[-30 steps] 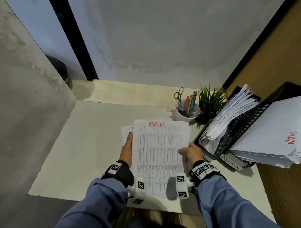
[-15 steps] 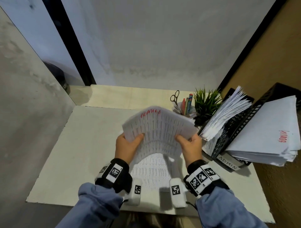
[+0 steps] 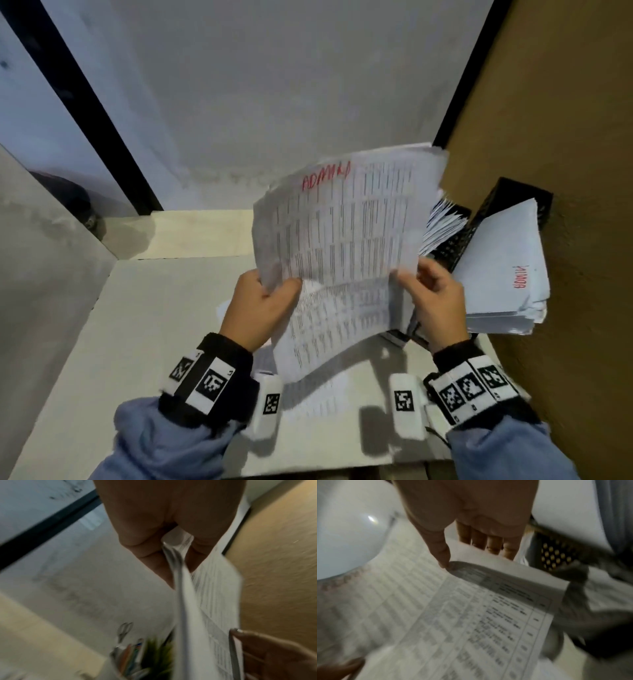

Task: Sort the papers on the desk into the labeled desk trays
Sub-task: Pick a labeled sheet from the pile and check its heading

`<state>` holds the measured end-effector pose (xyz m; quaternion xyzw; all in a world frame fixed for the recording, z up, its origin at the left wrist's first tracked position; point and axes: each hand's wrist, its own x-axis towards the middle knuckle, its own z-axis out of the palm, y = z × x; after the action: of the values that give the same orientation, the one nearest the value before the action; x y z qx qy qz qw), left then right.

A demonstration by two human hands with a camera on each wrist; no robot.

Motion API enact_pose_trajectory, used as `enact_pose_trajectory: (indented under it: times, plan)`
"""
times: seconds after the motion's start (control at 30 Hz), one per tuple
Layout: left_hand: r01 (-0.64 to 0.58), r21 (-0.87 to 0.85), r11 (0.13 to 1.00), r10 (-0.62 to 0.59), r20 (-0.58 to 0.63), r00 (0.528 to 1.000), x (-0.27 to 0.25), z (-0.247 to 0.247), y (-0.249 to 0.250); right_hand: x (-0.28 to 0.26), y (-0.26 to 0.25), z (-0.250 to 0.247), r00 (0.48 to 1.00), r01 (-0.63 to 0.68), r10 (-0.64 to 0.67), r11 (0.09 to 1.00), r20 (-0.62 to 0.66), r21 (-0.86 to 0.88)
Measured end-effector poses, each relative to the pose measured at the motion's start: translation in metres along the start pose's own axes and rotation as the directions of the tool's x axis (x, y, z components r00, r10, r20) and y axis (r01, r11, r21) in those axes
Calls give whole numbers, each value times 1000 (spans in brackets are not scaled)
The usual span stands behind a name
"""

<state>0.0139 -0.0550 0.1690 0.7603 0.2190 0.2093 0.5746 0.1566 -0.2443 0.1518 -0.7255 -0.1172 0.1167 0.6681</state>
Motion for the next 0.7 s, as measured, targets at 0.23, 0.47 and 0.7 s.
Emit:
enact_pose_trajectory:
  times: [0.23, 0.47, 0.7]
  plan:
    - [-264, 69, 962, 260, 64, 964, 18, 75, 81, 28, -21, -106, 818, -42, -206, 910, -537, -413]
    - [-434, 259, 863, 408, 149, 901, 42, 158, 104, 50, 13, -141, 761, -504, 420, 863, -494, -43]
    - [-411, 257, 875, 367, 201, 908, 42, 224, 86, 55, 20, -145, 868, -374, 301, 920, -395, -120]
